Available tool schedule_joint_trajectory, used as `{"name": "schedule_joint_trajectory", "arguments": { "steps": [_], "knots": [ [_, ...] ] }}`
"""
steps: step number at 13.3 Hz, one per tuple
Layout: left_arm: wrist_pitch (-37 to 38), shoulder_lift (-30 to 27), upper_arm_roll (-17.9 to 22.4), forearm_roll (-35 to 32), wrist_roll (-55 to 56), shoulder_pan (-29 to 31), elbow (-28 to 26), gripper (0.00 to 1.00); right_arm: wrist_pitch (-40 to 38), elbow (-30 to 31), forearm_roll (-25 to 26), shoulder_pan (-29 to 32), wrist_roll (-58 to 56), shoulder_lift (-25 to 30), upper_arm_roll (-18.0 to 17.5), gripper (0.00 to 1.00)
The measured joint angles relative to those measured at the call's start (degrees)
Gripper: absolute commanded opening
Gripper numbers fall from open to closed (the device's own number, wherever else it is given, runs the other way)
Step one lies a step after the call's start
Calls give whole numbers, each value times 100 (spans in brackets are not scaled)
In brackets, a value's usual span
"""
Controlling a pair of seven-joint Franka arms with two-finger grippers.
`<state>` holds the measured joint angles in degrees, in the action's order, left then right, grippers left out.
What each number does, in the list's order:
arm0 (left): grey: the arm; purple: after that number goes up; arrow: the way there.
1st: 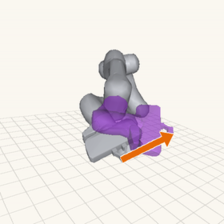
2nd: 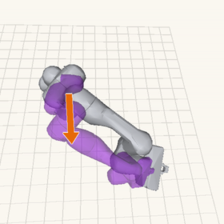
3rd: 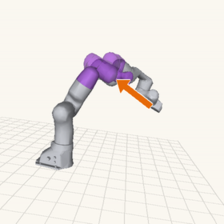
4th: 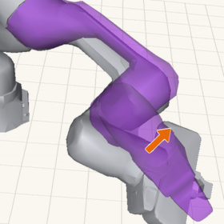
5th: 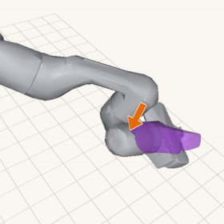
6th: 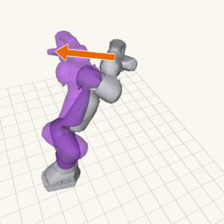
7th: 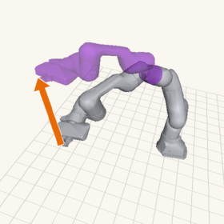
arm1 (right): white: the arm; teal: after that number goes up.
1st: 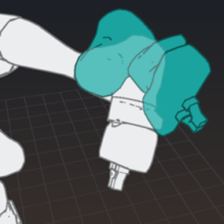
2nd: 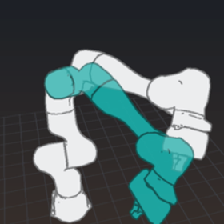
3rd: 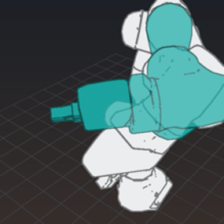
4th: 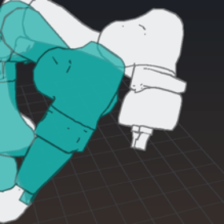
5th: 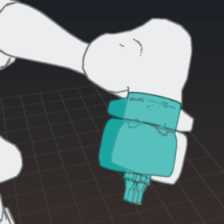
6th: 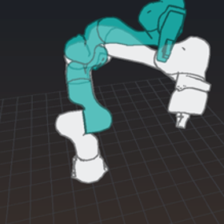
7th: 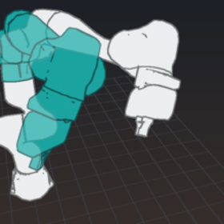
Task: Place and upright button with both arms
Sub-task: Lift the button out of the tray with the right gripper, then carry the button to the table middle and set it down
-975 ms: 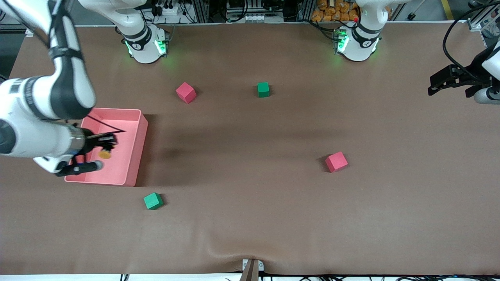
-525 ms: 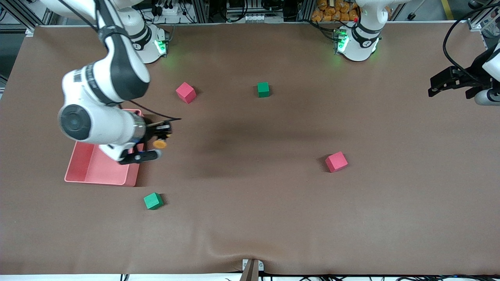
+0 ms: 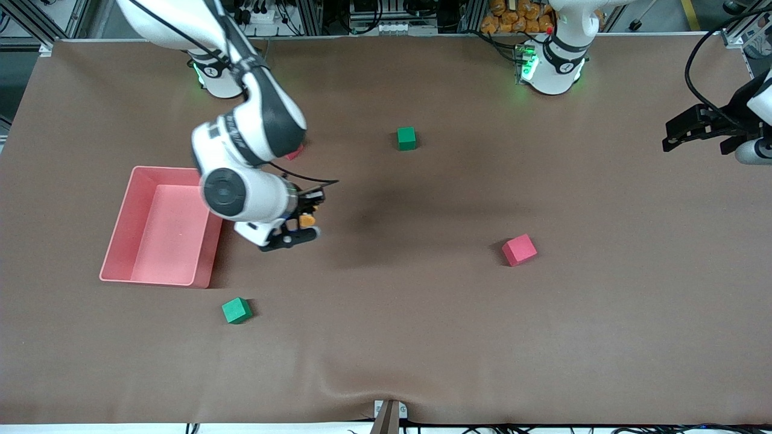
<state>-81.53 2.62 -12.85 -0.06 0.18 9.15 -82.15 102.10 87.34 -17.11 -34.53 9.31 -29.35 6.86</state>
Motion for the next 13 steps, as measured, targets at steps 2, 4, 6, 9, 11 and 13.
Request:
{"name": "schedule_joint_trajectory", "arguments": {
  "steps": [2, 4, 6, 9, 11, 13],
  "knots": [
    [-18, 18, 0, 0, 0, 0, -1, 100, 78, -77, -8, -436, 44, -282, 235, 1],
    [-24, 34, 0, 0, 0, 0, -2, 100, 102, -162, -166, -684, 73, -593, 328, 5],
    [-26, 47, 0, 0, 0, 0, -3, 100, 172, -196, -453, -774, 74, -859, 352, 8],
    [-27, 65, 0, 0, 0, 0, -5, 100, 239, -226, -791, -807, 73, -1185, 355, 8],
    [-27, 72, 0, 0, 0, 0, -8, 100, 313, -232, -1225, -893, 73, -1377, 358, 10],
    [-28, 74, 0, 0, 0, -1, -9, 100, 499, -235, -1377, -1007, 100, -1523, 359, 29]
  ]
}}
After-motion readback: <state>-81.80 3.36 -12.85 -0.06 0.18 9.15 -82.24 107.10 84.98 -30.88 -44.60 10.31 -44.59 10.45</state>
